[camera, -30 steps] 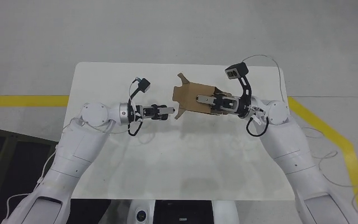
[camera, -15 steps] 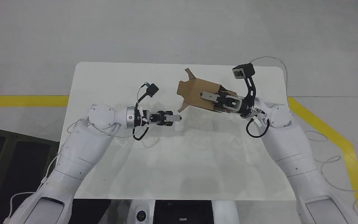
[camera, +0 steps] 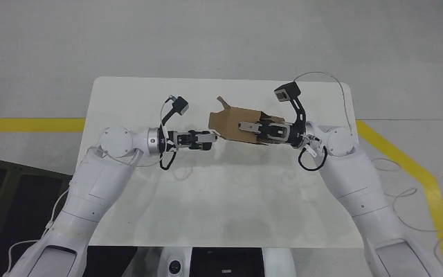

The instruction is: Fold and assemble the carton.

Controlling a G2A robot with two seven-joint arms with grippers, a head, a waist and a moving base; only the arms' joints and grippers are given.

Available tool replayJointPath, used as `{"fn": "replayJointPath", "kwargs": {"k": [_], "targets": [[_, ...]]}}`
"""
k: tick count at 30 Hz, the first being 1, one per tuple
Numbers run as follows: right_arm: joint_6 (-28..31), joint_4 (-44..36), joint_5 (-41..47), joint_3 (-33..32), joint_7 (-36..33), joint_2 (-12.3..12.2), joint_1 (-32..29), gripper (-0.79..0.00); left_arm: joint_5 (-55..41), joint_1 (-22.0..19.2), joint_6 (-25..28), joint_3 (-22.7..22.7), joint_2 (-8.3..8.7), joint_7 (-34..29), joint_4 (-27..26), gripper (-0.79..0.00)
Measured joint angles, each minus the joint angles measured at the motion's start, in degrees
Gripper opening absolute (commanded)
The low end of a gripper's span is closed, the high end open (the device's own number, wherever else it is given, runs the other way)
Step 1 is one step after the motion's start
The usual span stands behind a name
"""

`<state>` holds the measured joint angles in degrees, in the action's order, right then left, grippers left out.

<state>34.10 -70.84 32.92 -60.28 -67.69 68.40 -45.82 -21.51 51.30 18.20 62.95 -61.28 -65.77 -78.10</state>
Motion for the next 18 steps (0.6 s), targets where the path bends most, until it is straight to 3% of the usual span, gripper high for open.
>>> {"fn": "replayJointPath", "kwargs": {"k": [18], "targets": [[-0.62, 2.25, 1.22, 4.02, -2.86, 1.50, 3.12, -0.785, 0.41, -0.45, -0.87, -0.88, -0.16, -0.63, 0.17, 0.000]]}}
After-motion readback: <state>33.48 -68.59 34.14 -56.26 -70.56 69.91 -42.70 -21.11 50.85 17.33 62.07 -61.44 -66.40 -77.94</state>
